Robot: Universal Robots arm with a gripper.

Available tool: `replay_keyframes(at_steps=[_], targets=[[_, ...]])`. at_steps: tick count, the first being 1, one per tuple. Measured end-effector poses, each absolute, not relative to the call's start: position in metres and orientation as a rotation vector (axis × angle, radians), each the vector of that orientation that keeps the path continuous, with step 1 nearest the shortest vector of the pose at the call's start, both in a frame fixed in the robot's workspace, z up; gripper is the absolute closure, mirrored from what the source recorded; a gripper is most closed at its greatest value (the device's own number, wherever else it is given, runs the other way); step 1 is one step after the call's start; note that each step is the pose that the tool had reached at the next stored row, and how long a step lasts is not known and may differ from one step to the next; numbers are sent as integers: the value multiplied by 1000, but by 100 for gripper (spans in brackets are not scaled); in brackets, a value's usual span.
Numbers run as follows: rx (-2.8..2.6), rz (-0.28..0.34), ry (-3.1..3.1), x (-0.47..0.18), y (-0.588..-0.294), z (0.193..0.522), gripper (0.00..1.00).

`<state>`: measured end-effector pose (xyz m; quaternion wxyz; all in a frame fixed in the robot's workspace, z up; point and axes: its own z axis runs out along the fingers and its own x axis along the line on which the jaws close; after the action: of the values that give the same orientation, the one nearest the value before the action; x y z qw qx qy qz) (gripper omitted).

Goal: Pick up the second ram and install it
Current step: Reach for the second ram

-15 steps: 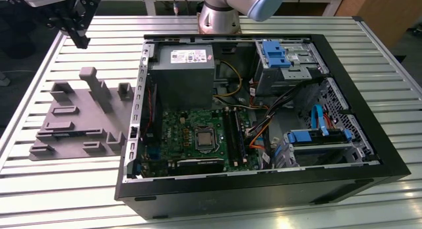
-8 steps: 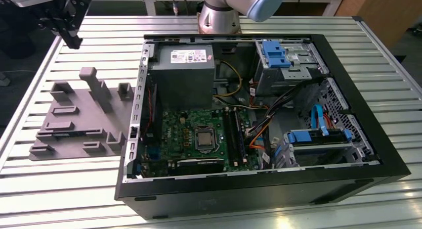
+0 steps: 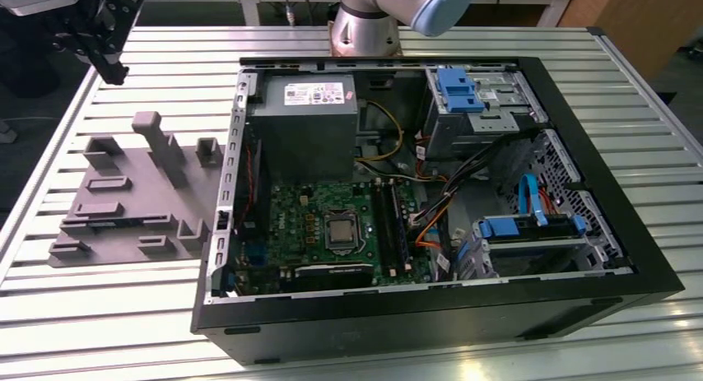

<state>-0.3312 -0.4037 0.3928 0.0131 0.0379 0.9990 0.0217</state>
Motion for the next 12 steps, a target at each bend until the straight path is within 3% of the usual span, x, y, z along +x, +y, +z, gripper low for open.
replay_keyframes(at_steps=[12], targets=[[118,68,3112,-340,-410,392,89]])
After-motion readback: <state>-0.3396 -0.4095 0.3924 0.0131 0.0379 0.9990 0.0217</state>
